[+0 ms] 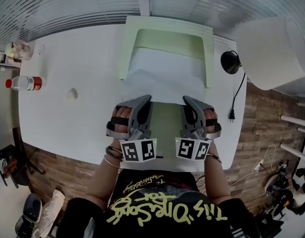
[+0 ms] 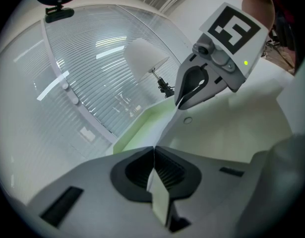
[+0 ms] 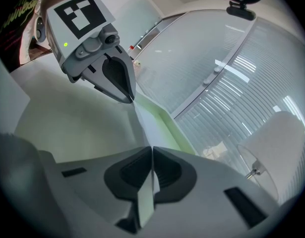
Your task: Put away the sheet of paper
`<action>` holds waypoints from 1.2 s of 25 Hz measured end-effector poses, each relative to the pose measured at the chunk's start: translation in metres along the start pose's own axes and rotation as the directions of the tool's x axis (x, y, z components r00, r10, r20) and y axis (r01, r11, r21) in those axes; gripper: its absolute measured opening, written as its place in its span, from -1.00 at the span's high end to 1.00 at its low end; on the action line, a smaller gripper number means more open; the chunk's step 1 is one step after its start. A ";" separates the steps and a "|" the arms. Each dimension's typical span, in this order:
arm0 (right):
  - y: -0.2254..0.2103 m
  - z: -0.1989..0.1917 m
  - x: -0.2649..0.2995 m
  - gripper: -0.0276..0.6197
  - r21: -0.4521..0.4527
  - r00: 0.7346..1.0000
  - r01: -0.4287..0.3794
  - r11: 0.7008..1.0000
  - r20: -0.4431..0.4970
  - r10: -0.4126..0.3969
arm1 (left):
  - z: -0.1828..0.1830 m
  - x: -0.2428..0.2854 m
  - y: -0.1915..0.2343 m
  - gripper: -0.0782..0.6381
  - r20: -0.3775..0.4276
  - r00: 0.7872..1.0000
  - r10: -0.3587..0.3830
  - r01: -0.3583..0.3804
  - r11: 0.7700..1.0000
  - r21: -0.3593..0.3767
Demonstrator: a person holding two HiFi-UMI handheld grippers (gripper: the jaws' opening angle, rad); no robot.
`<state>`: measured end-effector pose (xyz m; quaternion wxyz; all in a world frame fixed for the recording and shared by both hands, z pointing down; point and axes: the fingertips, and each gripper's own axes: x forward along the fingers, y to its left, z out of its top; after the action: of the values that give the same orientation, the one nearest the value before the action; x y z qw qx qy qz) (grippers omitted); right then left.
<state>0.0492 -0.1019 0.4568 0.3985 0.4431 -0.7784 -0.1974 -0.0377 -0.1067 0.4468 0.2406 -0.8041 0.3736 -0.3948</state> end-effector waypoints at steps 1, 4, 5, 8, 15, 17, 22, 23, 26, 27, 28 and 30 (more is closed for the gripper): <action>-0.001 -0.001 0.001 0.89 0.000 1.000 0.000 1.000 -0.001 0.000 | 0.000 0.001 0.000 0.76 0.000 1.000 0.000 0.000 1.000 0.001; -0.004 -0.001 0.003 0.89 -0.004 1.000 0.003 1.000 -0.002 -0.003 | 0.001 0.005 0.002 0.76 0.002 1.000 0.001 -0.001 1.000 0.003; -0.004 -0.001 0.004 0.89 -0.005 1.000 0.002 1.000 -0.001 -0.002 | 0.001 0.005 0.003 0.76 0.001 1.000 0.003 -0.003 1.000 0.000; -0.006 0.001 0.006 0.89 -0.006 1.000 0.004 1.000 0.002 -0.004 | 0.000 0.007 0.006 0.76 -0.005 1.000 0.008 -0.008 1.000 0.000; -0.012 0.000 0.011 0.89 -0.007 1.000 0.012 1.000 0.005 -0.012 | 0.001 0.013 0.009 0.76 -0.007 1.000 0.013 -0.013 1.000 0.000; -0.012 -0.001 0.012 0.89 -0.003 1.000 0.011 1.000 0.004 -0.011 | 0.001 0.014 0.010 0.76 -0.009 1.000 0.014 -0.014 1.000 0.002; -0.013 0.000 0.016 0.89 -0.001 1.000 0.005 1.000 0.006 -0.005 | -0.001 0.017 0.013 0.76 -0.017 1.000 0.016 -0.016 1.000 0.008; -0.013 0.000 0.016 0.89 0.000 1.000 0.004 1.000 0.007 -0.004 | -0.001 0.018 0.013 0.76 -0.018 1.000 0.017 -0.016 1.000 0.010; -0.015 0.001 0.018 0.89 -0.001 1.000 0.003 1.000 0.010 -0.003 | -0.001 0.020 0.015 0.76 -0.023 1.000 0.018 -0.018 1.000 0.013; -0.016 0.001 0.019 0.89 -0.002 1.000 0.002 1.000 0.010 -0.002 | -0.001 0.021 0.016 0.76 -0.024 1.000 0.019 -0.019 1.000 0.013; -0.016 0.001 0.021 0.89 -0.004 1.000 0.002 1.000 0.011 -0.001 | -0.001 0.023 0.017 0.76 -0.025 0.999 0.020 -0.020 1.000 0.013; -0.017 0.002 0.023 0.89 -0.010 1.000 0.002 1.000 0.015 -0.002 | -0.003 0.025 0.019 0.76 -0.026 0.999 0.023 -0.023 1.000 0.014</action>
<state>0.0503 -0.1304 0.4547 0.3946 0.4402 -0.7800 -0.2051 -0.0377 -0.1382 0.4463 0.2456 -0.7930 0.3832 -0.4050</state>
